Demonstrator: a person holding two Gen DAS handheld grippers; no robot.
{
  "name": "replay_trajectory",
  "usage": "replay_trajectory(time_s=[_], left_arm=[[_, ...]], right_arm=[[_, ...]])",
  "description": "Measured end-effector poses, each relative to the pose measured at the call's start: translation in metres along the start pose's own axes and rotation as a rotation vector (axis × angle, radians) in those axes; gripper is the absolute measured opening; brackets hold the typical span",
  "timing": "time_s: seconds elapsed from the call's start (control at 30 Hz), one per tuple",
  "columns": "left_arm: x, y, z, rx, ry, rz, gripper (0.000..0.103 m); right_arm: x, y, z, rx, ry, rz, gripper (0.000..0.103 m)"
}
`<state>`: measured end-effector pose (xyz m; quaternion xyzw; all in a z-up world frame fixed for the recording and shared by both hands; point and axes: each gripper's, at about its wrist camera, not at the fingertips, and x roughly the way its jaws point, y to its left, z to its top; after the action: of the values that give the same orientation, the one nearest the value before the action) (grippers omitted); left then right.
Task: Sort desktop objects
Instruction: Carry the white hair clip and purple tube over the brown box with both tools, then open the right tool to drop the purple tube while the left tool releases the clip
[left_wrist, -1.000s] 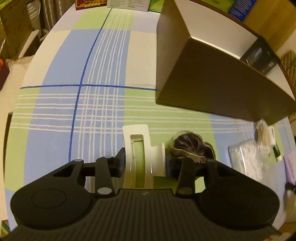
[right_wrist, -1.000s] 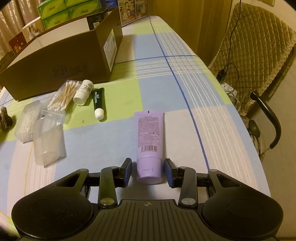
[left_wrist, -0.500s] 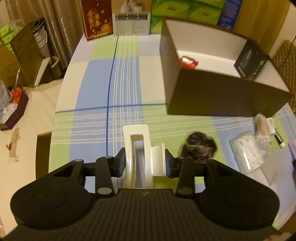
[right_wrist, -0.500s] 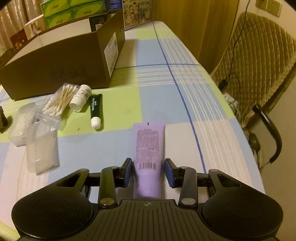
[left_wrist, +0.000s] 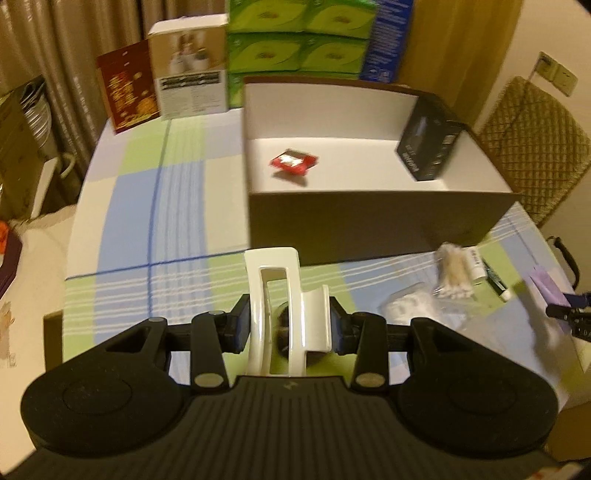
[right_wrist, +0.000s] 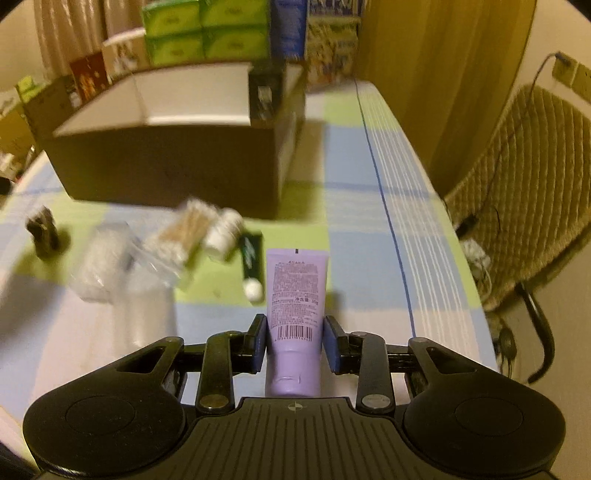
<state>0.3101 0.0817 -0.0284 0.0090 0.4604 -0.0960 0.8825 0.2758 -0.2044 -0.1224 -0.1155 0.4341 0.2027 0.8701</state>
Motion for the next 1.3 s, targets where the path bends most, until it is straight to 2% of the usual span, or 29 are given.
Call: replay_trajectory(time_s=[0.13, 0.3, 0.47, 0.57, 0.77, 1.0, 1.3], left_arm=[[-0.003, -0.013, 0.012, 0.025, -0.030, -0.033, 0.036], [-0.006, -0.028, 0.033, 0.059, -0.072, -0.067, 0.036], [-0.005, -0.044, 0.061, 0.096, -0.120, -0.081, 0.036], [0.001, -0.051, 0.080, 0.110, -0.132, -0.094, 0.036], [0.025, -0.057, 0.120, 0.112, -0.125, -0.124, 0.036], [0.081, -0.051, 0.161, 0.098, -0.036, -0.098, 0.036], [0.161, -0.041, 0.192, 0.060, 0.080, -0.061, 0.036]], right_arm=[[-0.018, 0.006, 0.020, -0.004, -0.053, 0.037, 0.029], [-0.035, 0.019, 0.053, -0.008, -0.126, 0.131, 0.029], [-0.033, 0.035, 0.094, 0.005, -0.190, 0.232, 0.029], [-0.024, 0.046, 0.121, 0.001, -0.222, 0.260, 0.029], [0.016, 0.061, 0.167, -0.002, -0.223, 0.265, 0.029], [0.078, 0.079, 0.204, -0.025, -0.154, 0.189, 0.029], [0.145, 0.080, 0.234, -0.043, -0.053, 0.104, 0.029]])
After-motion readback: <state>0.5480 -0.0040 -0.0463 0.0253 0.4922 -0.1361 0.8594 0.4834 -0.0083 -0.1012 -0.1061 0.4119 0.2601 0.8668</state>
